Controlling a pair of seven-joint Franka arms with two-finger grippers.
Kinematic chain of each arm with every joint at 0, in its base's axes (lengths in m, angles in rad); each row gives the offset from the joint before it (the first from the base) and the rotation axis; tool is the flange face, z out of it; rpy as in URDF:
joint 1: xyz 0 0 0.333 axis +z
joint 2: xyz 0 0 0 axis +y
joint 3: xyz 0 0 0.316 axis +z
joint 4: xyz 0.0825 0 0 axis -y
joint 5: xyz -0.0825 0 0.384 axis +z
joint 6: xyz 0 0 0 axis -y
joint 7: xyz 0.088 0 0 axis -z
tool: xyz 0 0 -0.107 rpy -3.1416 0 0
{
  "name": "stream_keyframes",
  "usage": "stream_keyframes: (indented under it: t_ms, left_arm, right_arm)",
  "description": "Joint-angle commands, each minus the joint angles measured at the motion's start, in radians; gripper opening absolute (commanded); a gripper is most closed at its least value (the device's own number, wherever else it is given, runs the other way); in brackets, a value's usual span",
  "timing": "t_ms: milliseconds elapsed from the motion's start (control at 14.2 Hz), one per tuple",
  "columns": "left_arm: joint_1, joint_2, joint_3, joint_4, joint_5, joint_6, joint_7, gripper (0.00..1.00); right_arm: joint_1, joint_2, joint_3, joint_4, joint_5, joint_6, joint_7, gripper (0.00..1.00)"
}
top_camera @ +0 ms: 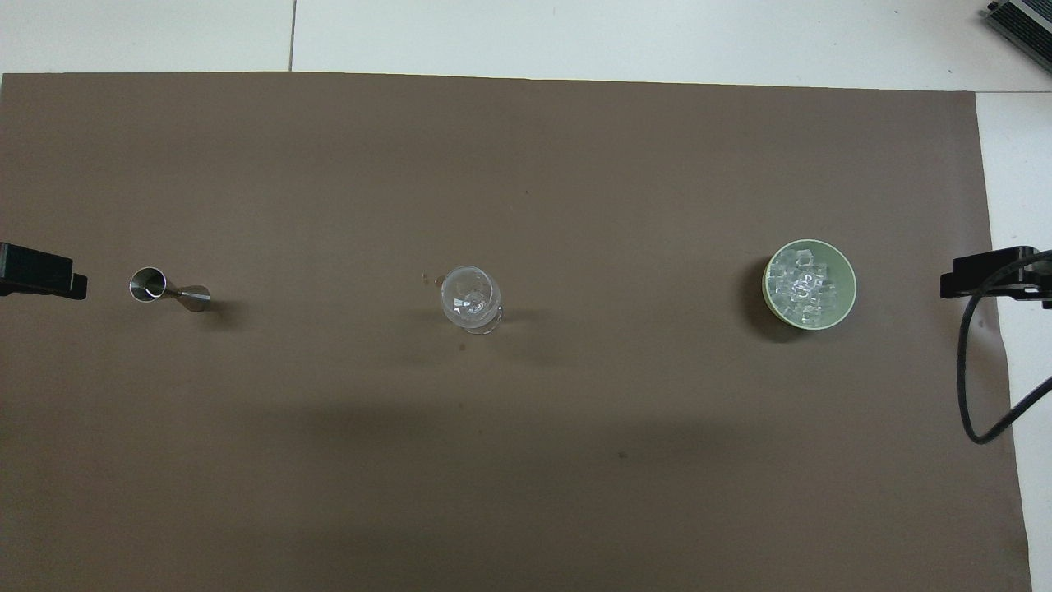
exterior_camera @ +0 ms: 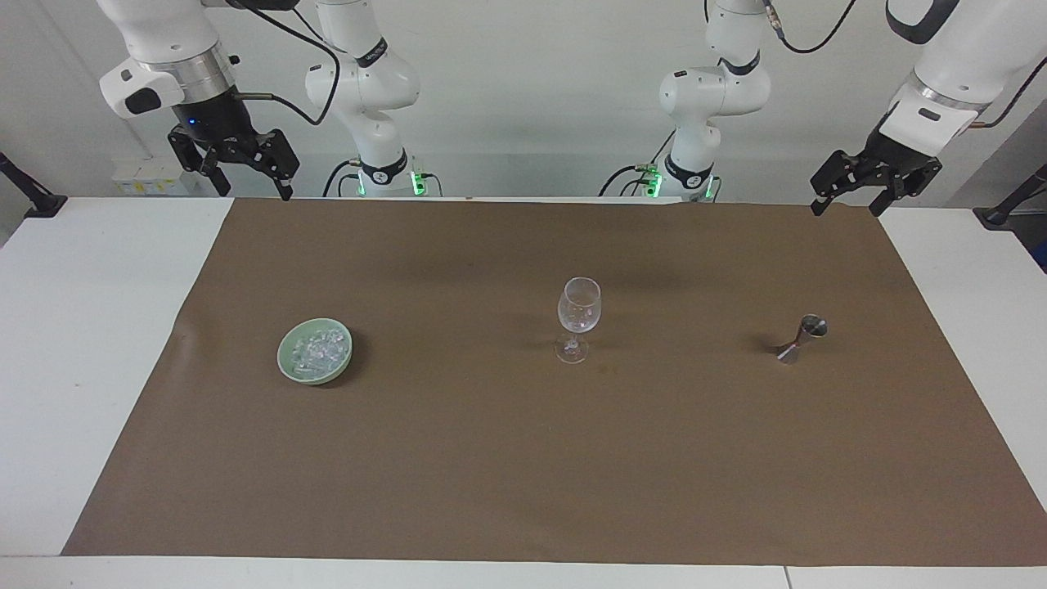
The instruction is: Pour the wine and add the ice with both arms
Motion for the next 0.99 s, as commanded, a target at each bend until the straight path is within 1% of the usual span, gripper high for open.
stream_keyframes:
  t_ms: [0,141,352,422,563,704,915]
  left_arm:
    - [0.013,-0.023,-0.006,-0.014,-0.006,-0.032,-0.043,1.0]
    - [0.013,-0.023,-0.004,-0.008,-0.011,-0.05,-0.128,1.0]
    - [0.041,-0.024,-0.003,-0.01,-0.018,-0.069,-0.153,1.0]
    - [0.053,-0.024,-0.001,-0.01,-0.041,-0.069,-0.167,1.0]
    - [0.088,-0.026,-0.003,-0.017,-0.075,-0.063,-0.217,1.0]
    - [0.122,-0.029,-0.003,-0.023,-0.091,-0.061,-0.224,1.0]
    - [0.202,-0.017,-0.003,-0.025,-0.158,-0.069,-0.228,1.0]
  right_arm:
    - [-0.006,-0.017,0.005,-0.014,0.012,-0.007,-0.031,1.0]
    - [-0.006,-0.017,0.005,-0.014,0.009,0.004,-0.033,1.0]
    - [-0.006,-0.007,0.025,-0.007,0.0,0.044,-0.03,1.0]
    - [-0.006,-0.001,0.025,0.001,0.0,0.047,-0.03,1.0]
    - [-0.006,0.005,0.025,0.007,0.003,0.073,-0.03,1.0]
    - [-0.006,0.005,0.025,0.007,0.009,0.076,-0.027,1.0]
    - [-0.006,0.005,0.025,0.006,0.012,0.079,-0.024,1.0]
